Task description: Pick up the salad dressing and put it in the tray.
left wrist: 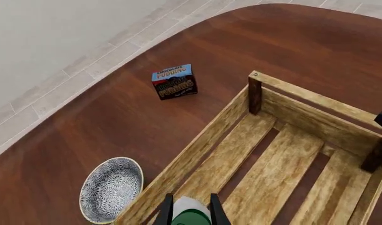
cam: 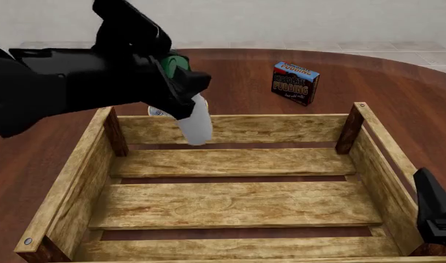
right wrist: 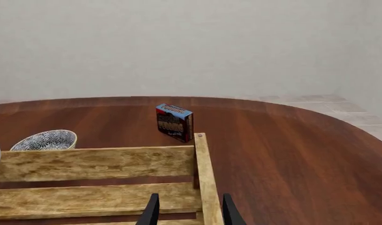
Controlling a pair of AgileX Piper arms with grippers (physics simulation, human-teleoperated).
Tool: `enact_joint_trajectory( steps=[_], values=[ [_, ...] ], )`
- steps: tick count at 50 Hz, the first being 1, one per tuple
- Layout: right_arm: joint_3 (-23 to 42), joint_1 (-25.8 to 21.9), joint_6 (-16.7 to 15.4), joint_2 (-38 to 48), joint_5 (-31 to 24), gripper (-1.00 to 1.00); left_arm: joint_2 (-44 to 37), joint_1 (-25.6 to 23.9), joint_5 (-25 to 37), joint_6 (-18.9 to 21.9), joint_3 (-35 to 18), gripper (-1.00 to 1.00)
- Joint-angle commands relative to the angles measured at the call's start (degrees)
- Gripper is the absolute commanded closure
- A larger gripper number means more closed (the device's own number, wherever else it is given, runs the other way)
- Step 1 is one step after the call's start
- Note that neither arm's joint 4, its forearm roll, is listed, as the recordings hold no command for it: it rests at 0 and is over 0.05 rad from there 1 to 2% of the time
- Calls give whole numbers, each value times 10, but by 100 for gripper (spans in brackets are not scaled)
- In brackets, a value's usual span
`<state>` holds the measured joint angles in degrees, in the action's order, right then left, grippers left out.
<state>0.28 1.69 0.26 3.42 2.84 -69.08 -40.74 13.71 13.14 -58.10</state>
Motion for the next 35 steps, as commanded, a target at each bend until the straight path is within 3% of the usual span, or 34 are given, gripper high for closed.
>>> enact_joint_trajectory(
  steps=[1, 29, 35],
  values=[
    [-1, 1, 1, -2, -1, -100, -27, -5, 9, -7, -8, 100],
    [2, 8, 5, -10, -11, -100, -72, -23, 11, -89, -11, 100],
    [1, 7, 5, -7, -7, -100, -84, -29, -3, -86, 2, 100]
  ],
)
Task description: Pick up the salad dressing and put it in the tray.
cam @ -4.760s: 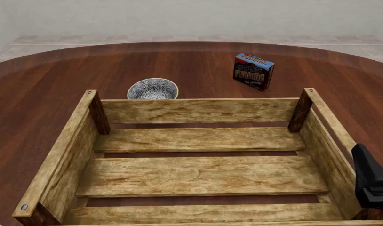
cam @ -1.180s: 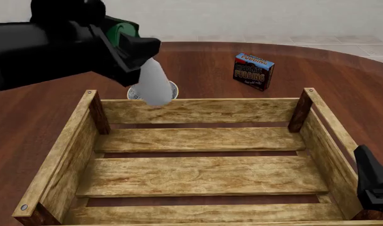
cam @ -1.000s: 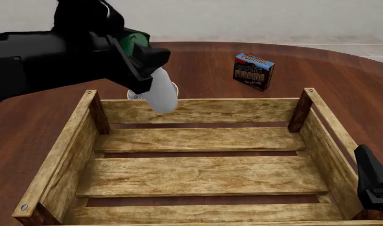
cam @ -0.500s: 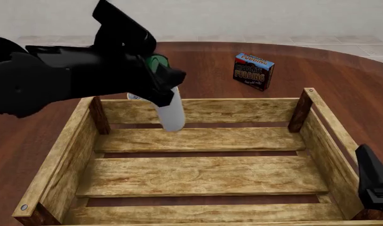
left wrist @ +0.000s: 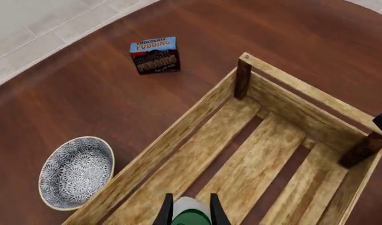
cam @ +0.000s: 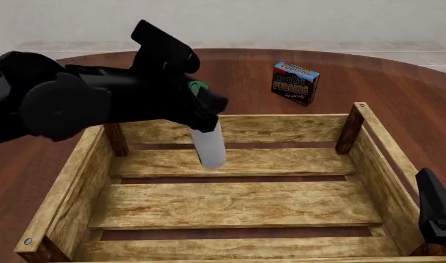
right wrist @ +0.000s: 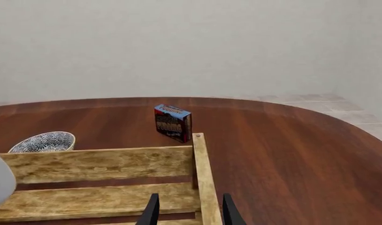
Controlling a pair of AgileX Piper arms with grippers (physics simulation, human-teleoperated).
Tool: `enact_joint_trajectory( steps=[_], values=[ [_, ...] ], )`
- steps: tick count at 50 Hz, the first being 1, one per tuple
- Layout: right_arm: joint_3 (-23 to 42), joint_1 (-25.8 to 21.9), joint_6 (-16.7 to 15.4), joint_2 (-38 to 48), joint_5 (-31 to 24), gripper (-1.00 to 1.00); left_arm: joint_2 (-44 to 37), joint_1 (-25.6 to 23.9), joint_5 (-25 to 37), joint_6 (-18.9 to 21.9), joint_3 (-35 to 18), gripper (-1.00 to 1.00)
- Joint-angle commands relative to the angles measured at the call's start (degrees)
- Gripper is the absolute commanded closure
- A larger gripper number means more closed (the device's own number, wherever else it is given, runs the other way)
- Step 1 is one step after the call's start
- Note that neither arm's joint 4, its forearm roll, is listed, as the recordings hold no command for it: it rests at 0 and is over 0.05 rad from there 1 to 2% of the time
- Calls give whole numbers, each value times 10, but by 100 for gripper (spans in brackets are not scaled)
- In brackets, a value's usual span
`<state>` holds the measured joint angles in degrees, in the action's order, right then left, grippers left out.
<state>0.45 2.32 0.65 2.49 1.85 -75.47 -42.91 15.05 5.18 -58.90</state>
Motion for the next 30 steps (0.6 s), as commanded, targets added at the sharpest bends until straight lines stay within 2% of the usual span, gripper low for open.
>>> enact_joint_trajectory(
  steps=[1, 10, 30],
  values=[
    [-1, 1, 1, 4, 4, -100, -23, -11, -19, -7, 13, 100],
    [-1, -1, 0, 7, 7, -100, -53, -9, -45, -4, 40, 100],
    [0, -3, 0, 10, 8, -100, -93, -6, -65, 8, 56, 100]
  ],
)
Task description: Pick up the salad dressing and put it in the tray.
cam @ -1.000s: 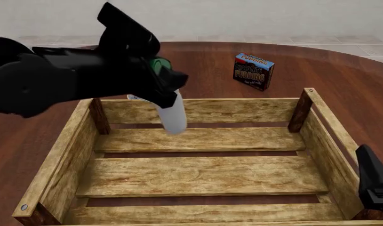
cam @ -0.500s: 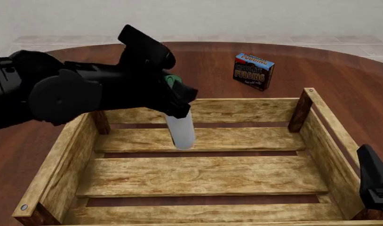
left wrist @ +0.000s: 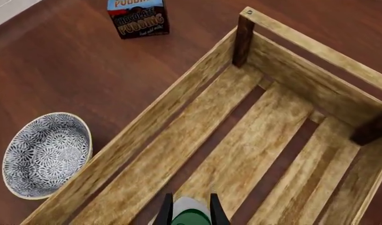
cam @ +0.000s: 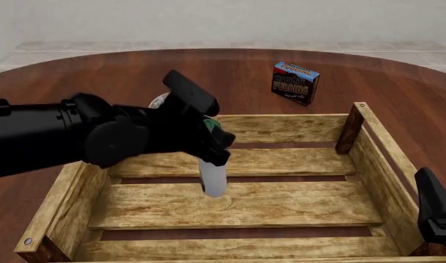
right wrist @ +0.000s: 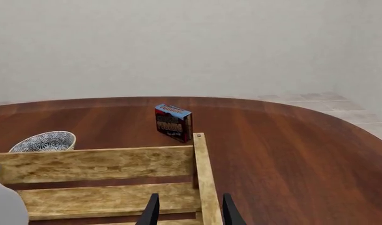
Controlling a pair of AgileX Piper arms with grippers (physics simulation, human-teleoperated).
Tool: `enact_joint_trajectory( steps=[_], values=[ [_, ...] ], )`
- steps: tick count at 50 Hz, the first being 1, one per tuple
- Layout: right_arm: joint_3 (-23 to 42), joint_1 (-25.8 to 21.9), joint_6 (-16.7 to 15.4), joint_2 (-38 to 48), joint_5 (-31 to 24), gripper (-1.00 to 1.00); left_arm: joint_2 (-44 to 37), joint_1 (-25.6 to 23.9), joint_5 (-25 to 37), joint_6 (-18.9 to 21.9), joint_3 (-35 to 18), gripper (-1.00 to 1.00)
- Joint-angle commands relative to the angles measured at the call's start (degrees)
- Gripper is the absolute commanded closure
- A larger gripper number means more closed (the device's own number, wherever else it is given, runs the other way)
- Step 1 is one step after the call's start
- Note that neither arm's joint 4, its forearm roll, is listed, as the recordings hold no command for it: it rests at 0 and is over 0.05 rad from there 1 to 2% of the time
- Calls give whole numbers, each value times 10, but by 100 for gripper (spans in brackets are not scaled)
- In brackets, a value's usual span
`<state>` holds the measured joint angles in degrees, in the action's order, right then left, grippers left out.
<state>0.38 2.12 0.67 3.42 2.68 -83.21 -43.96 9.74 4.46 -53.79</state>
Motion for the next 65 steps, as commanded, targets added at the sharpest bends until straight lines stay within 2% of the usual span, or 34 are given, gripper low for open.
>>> enact_joint_trajectory(
  steps=[1, 35, 65],
  values=[
    [0, 0, 1, 1, 1, -100, -16, 5, -12, 15, 4, 100],
    [0, 3, 4, 1, 2, -100, -35, 14, -51, -20, 32, 100],
    [-1, 6, 6, -5, -3, -100, -52, 19, -84, -20, 59, 100]
  ],
)
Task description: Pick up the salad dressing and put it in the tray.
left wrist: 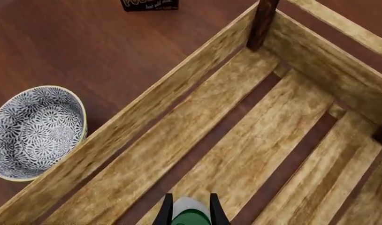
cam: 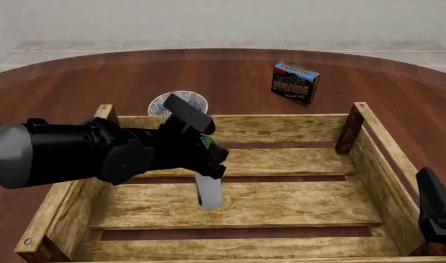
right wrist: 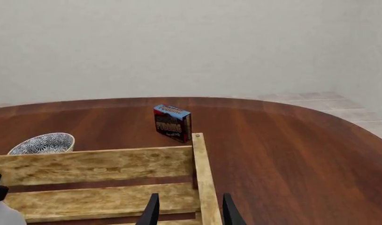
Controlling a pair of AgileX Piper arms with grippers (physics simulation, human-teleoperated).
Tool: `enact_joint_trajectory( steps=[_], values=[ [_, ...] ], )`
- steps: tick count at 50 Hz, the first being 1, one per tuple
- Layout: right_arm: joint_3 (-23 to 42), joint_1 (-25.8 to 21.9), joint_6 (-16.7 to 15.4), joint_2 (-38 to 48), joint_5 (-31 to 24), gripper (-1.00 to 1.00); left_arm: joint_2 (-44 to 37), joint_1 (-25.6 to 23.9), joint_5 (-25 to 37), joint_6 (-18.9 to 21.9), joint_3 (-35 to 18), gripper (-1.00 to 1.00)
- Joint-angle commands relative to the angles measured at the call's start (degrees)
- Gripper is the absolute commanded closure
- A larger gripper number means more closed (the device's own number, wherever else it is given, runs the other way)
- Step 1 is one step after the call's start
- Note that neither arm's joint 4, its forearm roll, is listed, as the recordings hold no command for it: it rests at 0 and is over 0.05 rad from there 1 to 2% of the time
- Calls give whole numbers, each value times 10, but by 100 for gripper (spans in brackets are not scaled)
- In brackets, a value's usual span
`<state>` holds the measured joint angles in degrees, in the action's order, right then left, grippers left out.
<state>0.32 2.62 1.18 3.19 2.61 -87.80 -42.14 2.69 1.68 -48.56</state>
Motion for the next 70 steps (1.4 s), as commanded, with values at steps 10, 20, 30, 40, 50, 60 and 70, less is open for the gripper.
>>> enact_joint_trajectory(
  steps=[10, 20, 30, 40, 50, 60, 70],
  values=[
    [0, 3, 0, -5, -5, -100, -10, -3, -19, 7, 12, 100],
    [-1, 4, 1, -3, -2, -100, -18, -4, -30, 9, 20, 100],
    [1, 5, 1, -3, -4, -100, -21, -5, -34, 6, 23, 100],
    [0, 6, 2, -6, -5, -100, -26, -7, -41, 2, 30, 100],
    [0, 5, -1, -5, -5, -100, -29, -7, -46, 2, 36, 100],
    [-1, 4, -2, -3, -3, -100, -31, -5, -50, 7, 40, 100],
    [0, 3, -3, -3, -4, -100, -31, -4, -52, 14, 42, 100]
  ],
)
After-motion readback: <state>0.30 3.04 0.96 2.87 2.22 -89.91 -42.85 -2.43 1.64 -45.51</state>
